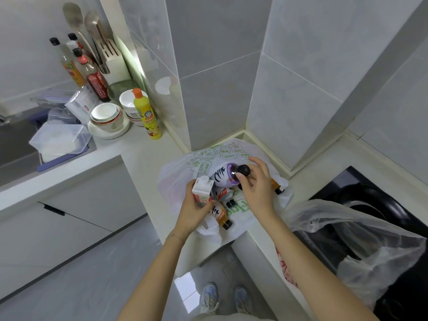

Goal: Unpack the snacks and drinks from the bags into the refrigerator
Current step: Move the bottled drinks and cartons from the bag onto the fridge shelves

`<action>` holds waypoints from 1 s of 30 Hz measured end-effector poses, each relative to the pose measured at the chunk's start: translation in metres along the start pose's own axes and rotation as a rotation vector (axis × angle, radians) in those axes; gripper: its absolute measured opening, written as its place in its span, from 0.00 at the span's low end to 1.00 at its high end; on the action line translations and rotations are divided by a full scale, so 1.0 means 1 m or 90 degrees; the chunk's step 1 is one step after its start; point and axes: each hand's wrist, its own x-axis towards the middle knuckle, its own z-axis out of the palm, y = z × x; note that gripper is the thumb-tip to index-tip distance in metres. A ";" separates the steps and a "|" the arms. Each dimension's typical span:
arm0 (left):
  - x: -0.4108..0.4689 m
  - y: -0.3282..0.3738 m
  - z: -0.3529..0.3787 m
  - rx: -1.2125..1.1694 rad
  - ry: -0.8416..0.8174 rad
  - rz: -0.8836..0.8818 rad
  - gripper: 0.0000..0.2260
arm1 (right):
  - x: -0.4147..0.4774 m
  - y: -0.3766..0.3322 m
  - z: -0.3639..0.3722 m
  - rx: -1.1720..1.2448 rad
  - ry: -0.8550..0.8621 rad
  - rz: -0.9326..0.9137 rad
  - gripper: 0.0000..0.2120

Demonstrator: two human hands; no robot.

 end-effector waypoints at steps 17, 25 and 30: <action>-0.006 0.019 0.026 0.159 0.032 0.109 0.31 | -0.016 0.019 -0.047 0.007 0.037 0.073 0.12; -0.015 0.025 0.037 0.153 0.034 0.113 0.31 | -0.033 0.046 -0.057 0.011 0.013 0.119 0.13; -0.017 0.024 0.047 0.157 0.047 0.107 0.33 | -0.032 0.042 -0.055 0.058 -0.033 0.126 0.13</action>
